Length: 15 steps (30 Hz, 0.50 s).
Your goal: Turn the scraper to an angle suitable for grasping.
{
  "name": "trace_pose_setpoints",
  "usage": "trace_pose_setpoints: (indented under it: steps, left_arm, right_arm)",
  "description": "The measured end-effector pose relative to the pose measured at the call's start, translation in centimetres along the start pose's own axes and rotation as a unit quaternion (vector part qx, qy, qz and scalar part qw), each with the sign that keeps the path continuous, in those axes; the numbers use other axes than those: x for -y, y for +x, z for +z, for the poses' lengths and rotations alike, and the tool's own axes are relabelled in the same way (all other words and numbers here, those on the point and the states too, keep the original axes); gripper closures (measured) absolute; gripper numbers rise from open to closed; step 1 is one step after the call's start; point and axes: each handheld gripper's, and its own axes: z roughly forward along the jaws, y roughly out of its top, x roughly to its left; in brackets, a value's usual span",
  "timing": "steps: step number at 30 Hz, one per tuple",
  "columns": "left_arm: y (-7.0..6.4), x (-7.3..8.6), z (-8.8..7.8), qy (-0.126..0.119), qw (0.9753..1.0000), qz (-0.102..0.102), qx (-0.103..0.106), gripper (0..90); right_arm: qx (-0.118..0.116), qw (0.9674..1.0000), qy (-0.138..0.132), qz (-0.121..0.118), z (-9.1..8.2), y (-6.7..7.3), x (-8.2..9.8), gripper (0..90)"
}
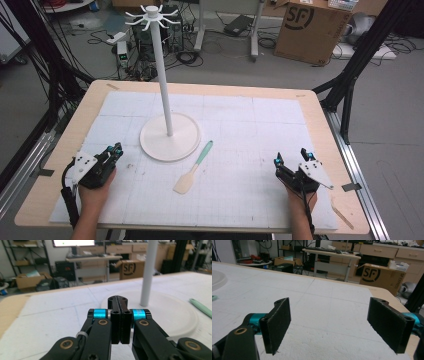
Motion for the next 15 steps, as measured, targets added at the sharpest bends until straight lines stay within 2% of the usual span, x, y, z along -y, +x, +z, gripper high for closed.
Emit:
trace_pose_setpoints:
  steps: [1, 2, 3, 4, 5, 6, 8, 10, 11, 12, 13, 14, 15]
  left_arm:
    - [-0.4, -0.2, 0.3, 0.022, 0.9997, 0.005, 0.013, 89.8]
    - [-0.4, -0.2, 0.3, 0.022, 0.9997, 0.005, 0.013, 89.9]
    - [-0.8, -0.3, 0.7, 0.050, 0.9983, 0.011, 0.030, 89.9]
    - [-0.8, -0.3, 0.7, 0.050, 0.9983, 0.011, 0.030, 89.9]
    - [-1.0, -0.4, 0.9, 0.063, 0.9971, 0.013, 0.040, 89.9]
    - [-1.6, -0.6, 1.3, 0.078, 0.9951, 0.014, 0.060, 89.9]
    - [-2.3, -0.9, 1.6, 0.087, 0.9929, 0.012, 0.080, 89.8]
    - [-3.2, -1.2, 1.9, 0.092, 0.9909, 0.020, 0.096, 89.8]
    - [-3.2, -1.2, 1.9, 0.092, 0.9909, 0.020, 0.096, 89.8]
    - [-4.0, -1.5, 2.2, 0.099, 0.9877, 0.022, 0.118, 89.8]
    - [-4.0, -1.5, 2.2, 0.099, 0.9877, 0.022, 0.118, 89.8]
    - [-4.3, -1.6, 2.3, 0.106, 0.9847, 0.025, 0.136, 89.8]
    - [-5.0, -1.8, 2.6, 0.118, 0.9780, 0.030, 0.169, 89.9]
  right_arm:
    - [0.000, 1.0000, 0.000, 0.001, 0.0, 0.0, 0.0, 18.3]
    - [0.000, 1.0000, 0.000, 0.001, 0.0, 0.0, 0.0, 18.6]
    - [0.000, 1.0000, 0.000, 0.001, 0.0, 0.0, 0.0, 19.0]
    - [-0.001, 1.0000, 0.001, 0.003, 0.0, 0.0, 0.0, 19.0]
    - [-0.001, 1.0000, 0.001, 0.001, 0.0, 0.0, 0.0, 19.0]
    - [-0.001, 1.0000, 0.001, 0.001, 0.0, 0.0, 0.0, 19.1]
    - [-0.002, 1.0000, 0.000, -0.001, 0.0, 0.0, 0.0, 19.1]
    - [-0.002, 1.0000, 0.001, -0.002, 0.0, 0.0, 0.0, 19.1]
    - [-0.003, 1.0000, 0.002, 0.000, 0.0, 0.1, 0.0, 19.0]
    - [-0.003, 1.0000, 0.002, -0.001, 0.0, 0.1, 0.0, 19.0]
    - [-0.002, 1.0000, 0.001, 0.000, 0.0, 0.1, 0.0, 19.1]
    - [-0.002, 1.0000, 0.001, 0.000, 0.0, 0.1, 0.0, 19.1]
    - [-0.002, 1.0000, 0.001, 0.000, 0.0, 0.1, 0.0, 19.1]
